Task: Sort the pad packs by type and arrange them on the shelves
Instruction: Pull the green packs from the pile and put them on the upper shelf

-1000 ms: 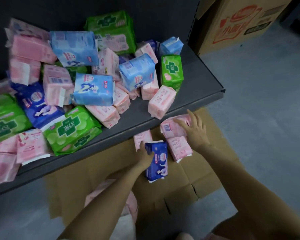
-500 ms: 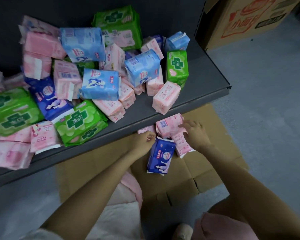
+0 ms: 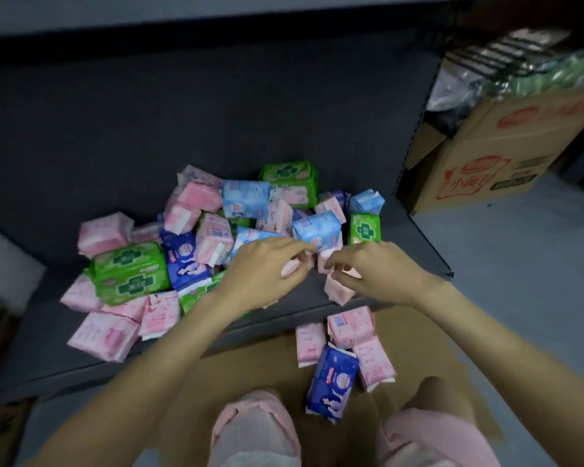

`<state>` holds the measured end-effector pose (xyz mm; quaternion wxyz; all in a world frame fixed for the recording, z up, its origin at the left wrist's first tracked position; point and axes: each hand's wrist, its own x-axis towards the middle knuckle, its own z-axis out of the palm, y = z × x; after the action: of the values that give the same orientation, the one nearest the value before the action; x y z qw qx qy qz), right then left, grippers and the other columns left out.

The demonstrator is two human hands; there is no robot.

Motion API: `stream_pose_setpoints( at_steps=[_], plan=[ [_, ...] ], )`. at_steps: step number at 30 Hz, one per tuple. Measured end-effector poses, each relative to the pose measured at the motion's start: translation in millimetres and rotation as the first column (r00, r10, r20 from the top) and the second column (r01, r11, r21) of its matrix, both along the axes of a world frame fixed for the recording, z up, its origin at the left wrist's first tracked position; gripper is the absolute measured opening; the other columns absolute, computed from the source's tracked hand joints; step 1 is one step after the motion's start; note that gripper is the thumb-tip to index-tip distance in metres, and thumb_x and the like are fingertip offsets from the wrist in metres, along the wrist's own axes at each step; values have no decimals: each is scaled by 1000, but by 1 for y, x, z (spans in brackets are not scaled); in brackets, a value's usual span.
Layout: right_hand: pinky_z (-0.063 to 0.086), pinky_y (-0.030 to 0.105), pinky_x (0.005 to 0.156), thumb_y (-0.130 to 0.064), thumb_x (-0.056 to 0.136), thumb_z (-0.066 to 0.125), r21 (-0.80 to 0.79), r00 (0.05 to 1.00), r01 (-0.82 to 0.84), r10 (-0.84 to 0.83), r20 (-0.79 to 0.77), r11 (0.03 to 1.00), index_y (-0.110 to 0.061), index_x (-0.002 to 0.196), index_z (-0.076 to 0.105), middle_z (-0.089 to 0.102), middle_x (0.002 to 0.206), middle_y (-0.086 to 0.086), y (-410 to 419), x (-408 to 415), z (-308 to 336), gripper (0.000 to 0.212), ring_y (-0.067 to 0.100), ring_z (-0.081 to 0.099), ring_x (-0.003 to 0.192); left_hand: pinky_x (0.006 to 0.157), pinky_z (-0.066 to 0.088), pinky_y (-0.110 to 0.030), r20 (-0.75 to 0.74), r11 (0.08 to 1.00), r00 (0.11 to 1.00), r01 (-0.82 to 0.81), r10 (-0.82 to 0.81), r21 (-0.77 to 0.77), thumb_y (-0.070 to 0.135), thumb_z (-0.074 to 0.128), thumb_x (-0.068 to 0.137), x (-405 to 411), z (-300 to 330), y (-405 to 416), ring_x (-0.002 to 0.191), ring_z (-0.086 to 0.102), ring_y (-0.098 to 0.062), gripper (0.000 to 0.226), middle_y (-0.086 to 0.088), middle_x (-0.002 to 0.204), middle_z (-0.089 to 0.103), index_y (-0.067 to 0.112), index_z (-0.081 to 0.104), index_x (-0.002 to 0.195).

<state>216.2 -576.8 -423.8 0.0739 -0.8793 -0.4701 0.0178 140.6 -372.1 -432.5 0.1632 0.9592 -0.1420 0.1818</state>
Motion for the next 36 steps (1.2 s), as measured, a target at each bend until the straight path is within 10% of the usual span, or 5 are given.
stream_pose_setpoints(
  at_steps=[7,13,24,31,36],
  plan=[
    [52,35,74,-27,90,54,561,943,-255,73,325,788,-18,105,68,68,95,-5,44,1,138,22,17,65,90,86,47,-28,562,997,826,-12,50,-71,15,56,91,-17,150,47,90,63,-16,21,2,97,70,10,68,108],
    [52,34,76,-22,90,55,662,861,-395,5,508,637,-15,106,67,68,99,-3,81,12,228,22,15,61,93,89,43,-26,728,985,679,-171,95,31,16,58,90,-18,239,93,98,58,-16,20,0,102,68,10,68,107],
    [41,39,97,-41,91,53,489,768,-395,-13,641,778,-16,134,49,53,130,5,175,57,296,50,25,48,118,88,45,-32,629,911,668,-369,398,-185,39,65,86,32,311,182,109,51,-16,55,2,122,56,19,46,134],
    [39,46,100,-37,88,60,432,754,-367,-8,656,823,-19,139,43,41,142,11,243,63,338,57,33,41,124,93,39,-41,707,765,495,-636,505,-100,44,65,77,30,340,243,113,49,-31,59,-10,122,55,17,52,128],
    [25,41,110,-36,92,55,338,704,-382,33,709,860,-29,147,29,25,155,4,296,64,360,62,28,25,139,108,31,-45,406,676,559,-691,723,-255,63,53,66,35,365,277,136,30,-37,95,-19,152,25,18,31,147]
  ],
)
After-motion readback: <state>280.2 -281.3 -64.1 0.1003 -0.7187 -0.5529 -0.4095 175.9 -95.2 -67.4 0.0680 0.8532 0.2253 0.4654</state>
